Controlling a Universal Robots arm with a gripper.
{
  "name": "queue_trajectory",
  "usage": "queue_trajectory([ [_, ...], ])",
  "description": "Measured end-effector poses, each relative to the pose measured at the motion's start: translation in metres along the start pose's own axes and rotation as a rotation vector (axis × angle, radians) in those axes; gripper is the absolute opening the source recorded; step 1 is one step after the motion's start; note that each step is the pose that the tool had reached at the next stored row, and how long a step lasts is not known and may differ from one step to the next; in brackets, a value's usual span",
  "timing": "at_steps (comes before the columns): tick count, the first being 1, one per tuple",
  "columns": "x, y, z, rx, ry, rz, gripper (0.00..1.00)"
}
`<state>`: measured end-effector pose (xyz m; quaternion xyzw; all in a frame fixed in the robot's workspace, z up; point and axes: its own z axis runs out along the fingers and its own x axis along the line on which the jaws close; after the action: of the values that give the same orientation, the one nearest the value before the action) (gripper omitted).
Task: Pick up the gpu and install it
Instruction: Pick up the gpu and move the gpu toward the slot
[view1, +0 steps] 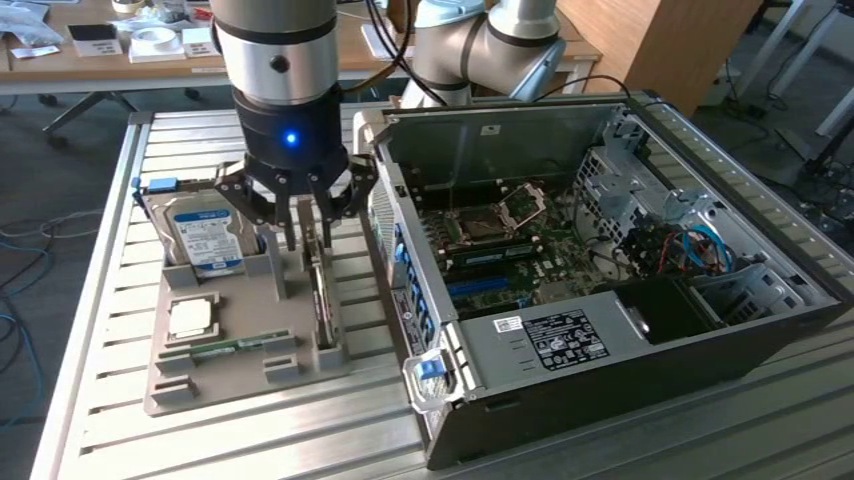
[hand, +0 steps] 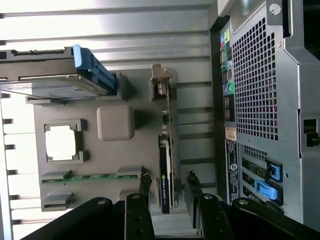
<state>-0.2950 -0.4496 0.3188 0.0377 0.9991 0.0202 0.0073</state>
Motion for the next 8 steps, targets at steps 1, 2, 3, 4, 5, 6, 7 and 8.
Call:
queue_trajectory([
  [1,0.0,-0.0001,0.0015,0.0,0.0,0.0,0.41],
  [2,0.0,-0.0001,0.0028,-0.0001,-0.0001,0.0,0.41],
  [3,0.0,-0.0002,0.0041,-0.0001,-0.0001,0.0,0.41],
  [4,0.0001,-0.0002,0.0052,-0.0001,-0.0001,0.0,0.41],
  [5,0.0001,-0.0003,0.0063,0.0,0.0,0.0,0.41],
  [6,0.0001,-0.0003,0.0076,0.0,0.0,0.0,0.41],
  [7,0.0001,-0.0003,0.009,-0.0001,-0.0001,0.0,0.41],
  [8,0.0001,-0.0004,0.0105,-0.0002,-0.0001,0.0,0.41],
])
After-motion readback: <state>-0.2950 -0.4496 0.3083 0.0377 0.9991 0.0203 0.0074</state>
